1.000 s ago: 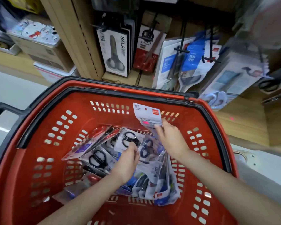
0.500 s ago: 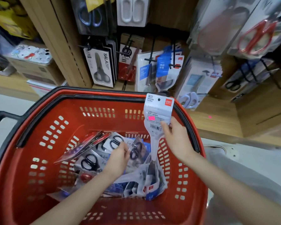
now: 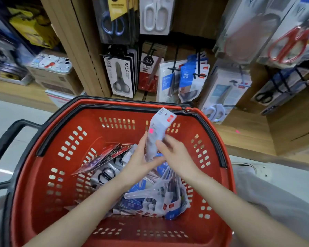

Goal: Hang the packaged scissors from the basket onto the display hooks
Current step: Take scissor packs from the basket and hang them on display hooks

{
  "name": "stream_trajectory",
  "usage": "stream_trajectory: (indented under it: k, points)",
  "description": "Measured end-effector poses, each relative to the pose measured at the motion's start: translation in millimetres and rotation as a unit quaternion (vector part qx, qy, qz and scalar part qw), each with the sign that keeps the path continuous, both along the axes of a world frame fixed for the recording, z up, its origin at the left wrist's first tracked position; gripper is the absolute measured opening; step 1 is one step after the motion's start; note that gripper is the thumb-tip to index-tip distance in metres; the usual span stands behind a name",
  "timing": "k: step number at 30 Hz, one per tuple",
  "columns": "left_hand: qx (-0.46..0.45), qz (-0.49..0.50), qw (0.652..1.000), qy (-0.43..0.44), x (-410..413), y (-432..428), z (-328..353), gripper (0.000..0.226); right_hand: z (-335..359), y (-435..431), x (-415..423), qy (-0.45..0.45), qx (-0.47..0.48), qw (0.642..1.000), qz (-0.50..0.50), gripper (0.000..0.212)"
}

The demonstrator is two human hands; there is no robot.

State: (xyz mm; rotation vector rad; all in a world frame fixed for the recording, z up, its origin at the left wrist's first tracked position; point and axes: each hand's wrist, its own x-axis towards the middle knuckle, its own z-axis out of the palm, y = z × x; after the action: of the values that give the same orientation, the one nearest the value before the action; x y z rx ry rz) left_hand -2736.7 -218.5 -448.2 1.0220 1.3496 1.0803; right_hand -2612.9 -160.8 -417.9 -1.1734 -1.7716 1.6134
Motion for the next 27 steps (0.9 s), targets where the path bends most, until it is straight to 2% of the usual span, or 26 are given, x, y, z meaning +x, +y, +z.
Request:
stream_trajectory:
  k: [2, 4, 7, 9, 13, 19, 22, 24, 27]
  points:
    - [0.011, 0.043, 0.999, 0.014, -9.0, -0.3, 4.4, 0.053, 0.0, -5.5, -10.4, 0.006, -0.029, 0.996, 0.086, 0.034]
    - [0.0, 0.105, 0.994, 0.026, -21.8, -3.1, 6.4, 0.028, -6.0, -3.2, -16.3, -0.014, -0.006, 0.994, 0.113, 0.032]
    - [-0.023, 0.156, 0.985, 0.065, -44.6, -9.2, 0.0, 0.02, -29.4, 12.4, -20.3, -0.079, 0.046, 0.995, 0.026, 0.027]
    - [-0.047, 0.181, 0.978, 0.092, -58.8, -14.3, -6.6, 0.011, -60.7, 27.9, -19.9, -0.153, 0.044, 0.987, 0.006, 0.03]
    - [-0.077, 0.209, 0.966, 0.132, -79.6, -19.8, -14.7, 0.013, -131.4, 40.9, -16.9, -0.31, -0.028, 0.947, 0.084, 0.053]
    - [-0.12, 0.237, 0.956, 0.122, -93.7, -19.0, -27.3, 0.014, -183.8, 29.5, -24.3, -0.333, -0.129, 0.925, 0.126, 0.079]
    - [-0.125, 0.238, 0.955, 0.125, -95.3, -16.3, -29.4, 0.011, -203.7, 31.3, -27.9, -0.373, -0.112, 0.91, 0.144, 0.096]
    - [-0.13, 0.241, 0.954, 0.123, -96.9, -13.8, -31.1, 0.008, -210.3, 35.8, -30.8, -0.406, -0.062, 0.9, 0.148, 0.091]
    - [-0.132, 0.244, 0.952, 0.128, -98.3, -9.2, -33.0, 0.006, -210.7, 45.8, -34.1, -0.413, -0.009, 0.903, 0.122, 0.071]
